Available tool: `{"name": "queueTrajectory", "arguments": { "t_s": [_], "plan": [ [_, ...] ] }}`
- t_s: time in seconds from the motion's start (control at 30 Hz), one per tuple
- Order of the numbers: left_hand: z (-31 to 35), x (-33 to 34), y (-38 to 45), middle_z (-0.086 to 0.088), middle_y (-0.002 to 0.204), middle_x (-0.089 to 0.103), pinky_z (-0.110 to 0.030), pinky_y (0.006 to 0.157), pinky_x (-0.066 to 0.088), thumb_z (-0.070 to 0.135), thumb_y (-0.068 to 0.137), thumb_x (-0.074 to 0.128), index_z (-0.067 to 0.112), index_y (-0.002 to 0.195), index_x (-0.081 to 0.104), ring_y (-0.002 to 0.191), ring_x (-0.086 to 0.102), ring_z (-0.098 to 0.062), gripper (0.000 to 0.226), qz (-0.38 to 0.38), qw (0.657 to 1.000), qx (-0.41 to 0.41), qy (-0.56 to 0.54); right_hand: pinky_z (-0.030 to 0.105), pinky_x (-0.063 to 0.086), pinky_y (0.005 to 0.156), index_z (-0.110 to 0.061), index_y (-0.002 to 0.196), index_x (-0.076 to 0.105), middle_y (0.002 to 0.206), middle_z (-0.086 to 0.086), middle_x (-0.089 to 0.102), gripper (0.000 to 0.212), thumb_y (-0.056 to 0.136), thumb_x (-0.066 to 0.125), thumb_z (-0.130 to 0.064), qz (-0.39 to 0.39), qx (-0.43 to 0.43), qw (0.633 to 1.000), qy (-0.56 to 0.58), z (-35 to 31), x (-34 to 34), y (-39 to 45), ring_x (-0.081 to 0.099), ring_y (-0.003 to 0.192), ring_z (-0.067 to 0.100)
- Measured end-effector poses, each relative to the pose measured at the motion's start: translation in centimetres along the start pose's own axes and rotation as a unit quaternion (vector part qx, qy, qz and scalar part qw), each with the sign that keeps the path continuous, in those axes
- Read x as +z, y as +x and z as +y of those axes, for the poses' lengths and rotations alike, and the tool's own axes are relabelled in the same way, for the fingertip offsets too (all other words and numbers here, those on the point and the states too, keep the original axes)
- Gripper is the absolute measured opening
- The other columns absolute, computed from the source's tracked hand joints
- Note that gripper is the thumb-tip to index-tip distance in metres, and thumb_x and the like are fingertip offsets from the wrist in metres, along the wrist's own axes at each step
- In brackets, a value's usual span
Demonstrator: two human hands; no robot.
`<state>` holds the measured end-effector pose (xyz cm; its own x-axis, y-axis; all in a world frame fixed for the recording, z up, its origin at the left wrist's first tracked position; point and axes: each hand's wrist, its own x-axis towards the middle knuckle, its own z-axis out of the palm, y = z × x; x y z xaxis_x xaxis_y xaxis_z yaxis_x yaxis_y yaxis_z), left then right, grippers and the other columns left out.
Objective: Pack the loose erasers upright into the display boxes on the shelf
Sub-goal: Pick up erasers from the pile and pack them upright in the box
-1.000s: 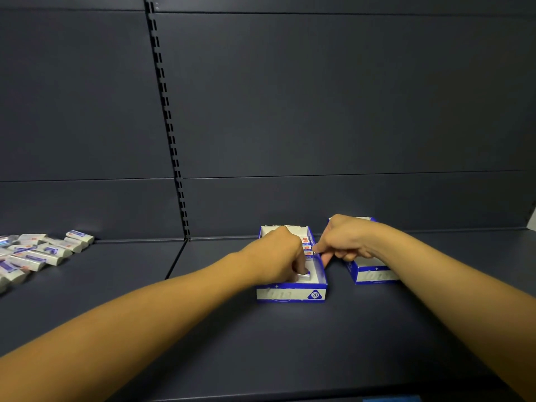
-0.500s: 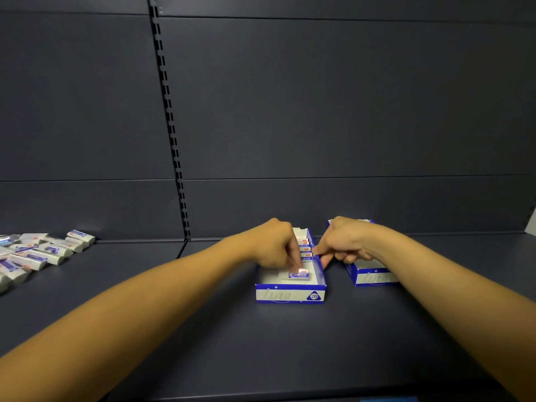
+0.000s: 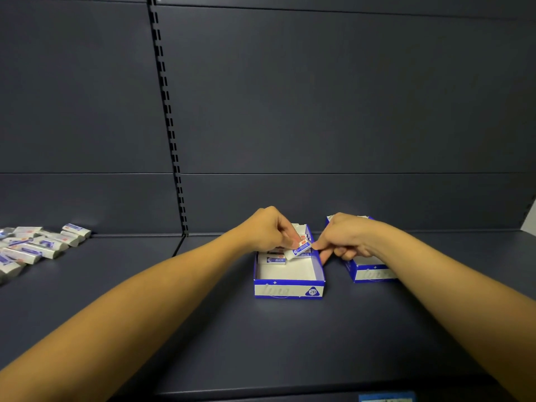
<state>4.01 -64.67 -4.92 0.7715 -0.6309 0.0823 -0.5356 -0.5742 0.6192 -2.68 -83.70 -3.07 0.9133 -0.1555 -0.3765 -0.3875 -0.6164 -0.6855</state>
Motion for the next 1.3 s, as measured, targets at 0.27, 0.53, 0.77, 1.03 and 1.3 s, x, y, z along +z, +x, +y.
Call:
{"name": "queueTrajectory", "arguments": {
  "t_s": [0.27,0.53,0.77,1.03,1.3],
  "plan": [
    [0.3,1.0,0.6,0.004,0.103,0.077,-0.031,0.086,0.059,0.023,0.089,0.076,0.019,0.104,0.079,0.087,0.069,-0.007,0.017,-0.034,0.987,0.078,0.134,0.019,0.023,0.038,0.002,0.095,0.063,0.084,0.018,0.076,0.011,0.096,0.061,-0.009,0.006,0.01,1.0,0.004,-0.1,0.0,0.1,0.03,0.042,0.007],
    [0.2,0.4,0.8,0.005,0.107,0.076,-0.026,0.084,0.059,0.029,0.087,0.077,0.022,0.106,0.078,0.094,0.07,-0.008,0.02,-0.074,0.981,0.086,0.158,0.019,0.023,0.039,0.0,0.09,0.061,0.083,0.018,0.076,0.009,0.094,0.062,-0.008,0.014,0.012,1.0,0.002,-0.2,0.1,0.0,0.029,0.042,0.007],
    [-0.4,1.3,0.8,0.003,0.1,0.077,-0.015,0.075,0.051,0.025,0.084,0.081,0.017,0.098,0.08,0.073,0.063,0.001,0.016,-0.028,0.981,0.111,0.159,0.019,0.024,0.037,0.001,0.086,0.059,0.078,0.018,0.075,0.011,0.094,0.062,-0.007,0.027,0.013,0.999,-0.012,-0.6,0.1,-0.2,0.03,0.037,0.008],
    [-1.1,-1.7,0.1,0.011,0.096,0.075,-0.006,0.069,0.045,0.026,0.086,0.078,0.021,0.096,0.081,0.082,0.065,0.001,0.012,0.032,0.986,0.084,0.142,0.021,0.024,0.039,0.0,0.083,0.059,0.065,0.014,0.072,0.013,0.092,0.065,-0.008,0.032,0.008,0.999,-0.036,-1.1,0.3,-0.6,0.031,0.037,0.009],
    [-1.0,-0.7,-1.0,0.002,0.1,0.074,-0.026,0.084,0.057,0.031,0.085,0.079,0.015,0.09,0.076,0.09,0.067,-0.013,0.017,-0.042,0.967,0.076,0.241,0.019,0.026,0.038,0.001,0.086,0.059,0.061,0.012,0.071,0.013,0.093,0.064,-0.008,0.031,0.01,0.998,-0.047,-1.4,0.3,-0.9,0.034,0.034,0.007]
  ]
}}
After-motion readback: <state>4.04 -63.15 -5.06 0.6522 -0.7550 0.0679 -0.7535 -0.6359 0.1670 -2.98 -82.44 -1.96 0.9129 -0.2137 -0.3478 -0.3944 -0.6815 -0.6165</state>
